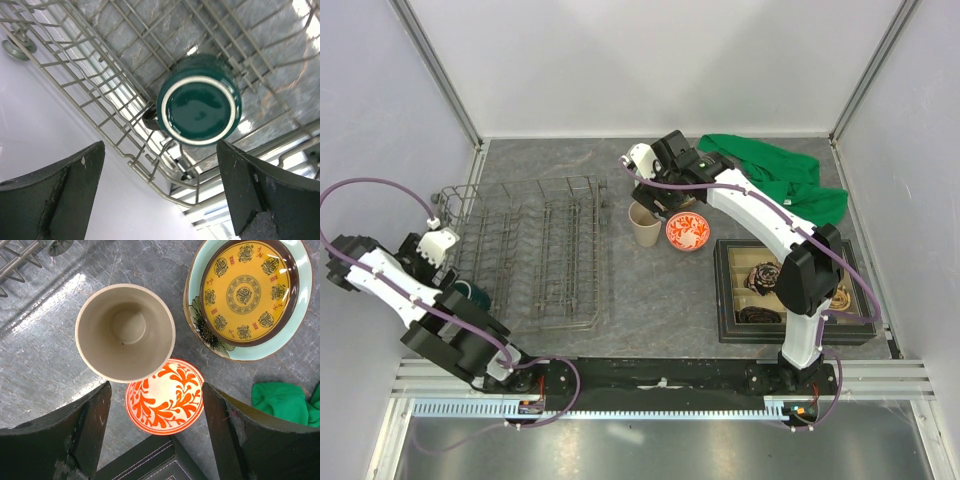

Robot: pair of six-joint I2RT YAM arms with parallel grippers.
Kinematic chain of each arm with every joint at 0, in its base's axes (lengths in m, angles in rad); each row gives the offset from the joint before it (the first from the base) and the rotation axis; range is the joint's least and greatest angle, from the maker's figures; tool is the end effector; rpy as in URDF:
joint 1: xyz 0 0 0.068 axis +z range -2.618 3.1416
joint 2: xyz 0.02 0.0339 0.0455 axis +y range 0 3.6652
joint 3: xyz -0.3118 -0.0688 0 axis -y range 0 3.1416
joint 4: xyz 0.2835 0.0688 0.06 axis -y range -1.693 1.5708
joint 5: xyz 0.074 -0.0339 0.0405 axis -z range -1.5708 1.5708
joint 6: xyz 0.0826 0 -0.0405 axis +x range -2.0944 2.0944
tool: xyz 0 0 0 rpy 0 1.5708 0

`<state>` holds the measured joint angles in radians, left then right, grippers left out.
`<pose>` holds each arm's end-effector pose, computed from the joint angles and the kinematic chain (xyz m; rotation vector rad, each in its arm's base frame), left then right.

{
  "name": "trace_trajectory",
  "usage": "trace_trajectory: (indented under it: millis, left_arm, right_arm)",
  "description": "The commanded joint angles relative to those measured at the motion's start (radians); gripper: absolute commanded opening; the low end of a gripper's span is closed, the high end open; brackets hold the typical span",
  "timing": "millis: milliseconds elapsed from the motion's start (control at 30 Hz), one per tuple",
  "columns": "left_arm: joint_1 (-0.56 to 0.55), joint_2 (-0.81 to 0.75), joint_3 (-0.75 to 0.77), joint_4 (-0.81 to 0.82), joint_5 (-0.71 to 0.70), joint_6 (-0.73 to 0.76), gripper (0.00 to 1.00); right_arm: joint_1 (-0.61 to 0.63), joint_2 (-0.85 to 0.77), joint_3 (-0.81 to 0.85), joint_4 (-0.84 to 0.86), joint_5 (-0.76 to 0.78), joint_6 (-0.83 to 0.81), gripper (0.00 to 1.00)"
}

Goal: Unload the mixed dishes from the dish rack
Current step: Pick up the cup from the dish rack.

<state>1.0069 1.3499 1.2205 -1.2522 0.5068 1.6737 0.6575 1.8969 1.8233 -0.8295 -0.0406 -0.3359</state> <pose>0.1772 0.2051 0.2970 0.9131 2.4409 0.0865 0.3968 0.3106 0.3249 -1.1983 2.1740 0.1876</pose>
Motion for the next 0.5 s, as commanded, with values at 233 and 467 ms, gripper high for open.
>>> trace_trajectory:
  millis: [233, 467]
  left_arm:
    - [0.039, 0.017, -0.056, -0.079, -0.021, 0.334, 0.99]
    - [0.039, 0.037, -0.076, -0.148, -0.040, 0.409, 0.99]
  right_arm:
    - [0.002, -0.035, -0.024, 0.033, -0.008, 0.000, 0.81]
    - [0.002, -0.024, -0.036, 0.035, 0.002, -0.006, 0.82]
